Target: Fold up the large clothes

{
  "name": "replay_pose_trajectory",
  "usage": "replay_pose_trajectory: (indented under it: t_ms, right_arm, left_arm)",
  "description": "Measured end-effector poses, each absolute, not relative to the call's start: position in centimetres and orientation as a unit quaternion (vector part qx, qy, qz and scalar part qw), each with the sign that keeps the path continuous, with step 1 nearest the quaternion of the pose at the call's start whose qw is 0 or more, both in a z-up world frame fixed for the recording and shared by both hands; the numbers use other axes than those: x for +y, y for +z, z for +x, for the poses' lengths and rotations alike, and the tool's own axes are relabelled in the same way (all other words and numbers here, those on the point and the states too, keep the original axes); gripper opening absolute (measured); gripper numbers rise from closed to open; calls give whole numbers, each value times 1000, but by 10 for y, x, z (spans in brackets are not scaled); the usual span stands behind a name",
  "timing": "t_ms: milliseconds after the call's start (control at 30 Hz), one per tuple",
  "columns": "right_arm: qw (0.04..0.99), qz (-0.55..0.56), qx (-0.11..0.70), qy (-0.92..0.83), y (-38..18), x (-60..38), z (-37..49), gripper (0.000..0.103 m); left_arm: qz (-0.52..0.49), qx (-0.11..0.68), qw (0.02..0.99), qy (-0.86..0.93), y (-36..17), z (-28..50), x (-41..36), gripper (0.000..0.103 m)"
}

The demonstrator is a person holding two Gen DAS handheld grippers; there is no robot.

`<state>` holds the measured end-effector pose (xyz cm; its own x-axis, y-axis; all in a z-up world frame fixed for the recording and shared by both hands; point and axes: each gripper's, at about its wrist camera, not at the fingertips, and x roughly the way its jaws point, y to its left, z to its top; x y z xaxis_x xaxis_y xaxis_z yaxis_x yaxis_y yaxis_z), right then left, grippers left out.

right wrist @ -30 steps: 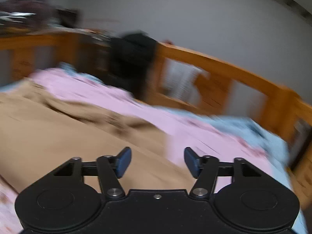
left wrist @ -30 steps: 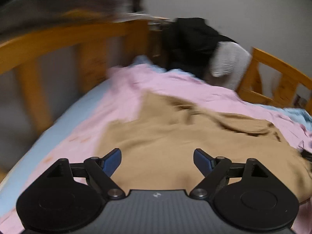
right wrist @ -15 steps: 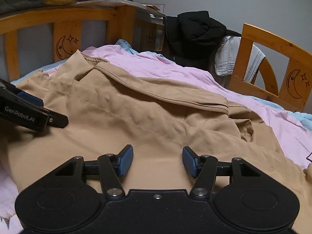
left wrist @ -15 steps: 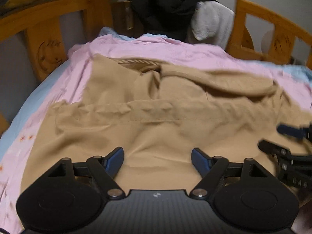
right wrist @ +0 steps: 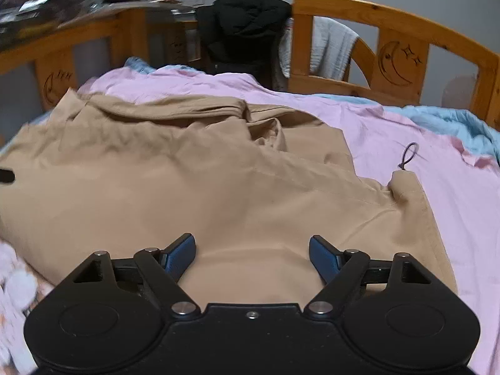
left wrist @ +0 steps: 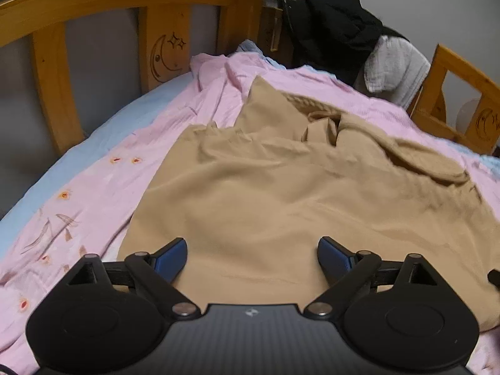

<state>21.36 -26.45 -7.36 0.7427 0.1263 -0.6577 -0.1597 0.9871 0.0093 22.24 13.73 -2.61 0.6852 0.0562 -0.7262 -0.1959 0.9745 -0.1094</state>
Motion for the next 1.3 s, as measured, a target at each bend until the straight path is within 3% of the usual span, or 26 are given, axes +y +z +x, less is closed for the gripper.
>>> replay_pose_trajectory:
  t_ms: [100, 233, 467, 567, 700, 733, 767, 800, 833, 933, 967, 1000, 1033, 1133, 1300]
  right_arm:
    - [938, -24, 336, 79, -59, -263, 200, 82]
    - [935, -48, 326, 127, -41, -254, 175, 97]
    - [927, -142, 292, 188, -38, -229, 143, 100]
    - [929, -126, 287, 195, -39, -219, 145, 100]
    - [909, -210, 289, 215, -57, -197, 141, 98]
    - [903, -235, 289, 213, -62, -193, 139, 95]
    - [899, -261, 286, 206, -67, -190, 137, 93]
    - [895, -282, 281, 199, -71, -187, 136, 87]
    - [893, -297, 277, 194, -74, -186, 136, 80]
    - [892, -304, 273, 192, -74, -185, 140, 63]
    - [892, -301, 273, 199, -73, -186, 140, 57]
    - [890, -300, 274, 210, -72, -185, 139, 39]
    - [886, -307, 271, 216, -71, -183, 136, 29]
    - [873, -338, 267, 227, -68, -175, 123, 6]
    - [866, -330, 276, 256, -42, -183, 107, 0]
  left_arm:
    - [-118, 378, 916, 70, -13, 201, 142, 97]
    - [-159, 375, 910, 74, -6, 161, 152, 101]
    - [-276, 369, 886, 56, -22, 146, 175, 101]
    - [-350, 366, 860, 68, -36, 156, 188, 93]
    - [-387, 372, 835, 118, -46, 171, 198, 72]
    - [-390, 372, 832, 129, -47, 173, 200, 60]
    - [-390, 374, 830, 139, -48, 176, 201, 54]
    - [-388, 375, 828, 151, -47, 178, 203, 38]
    - [-388, 375, 827, 160, -45, 178, 204, 28]
    - [-377, 364, 836, 165, -38, 177, 204, 8]
    - [-374, 357, 840, 163, -35, 175, 202, 6]
    - [-369, 348, 846, 162, -30, 172, 200, 4]
    - [-362, 341, 853, 160, -26, 169, 198, 3]
    - [-349, 318, 869, 147, -11, 156, 194, 2]
    - [-363, 298, 870, 149, 6, 124, 200, 1]
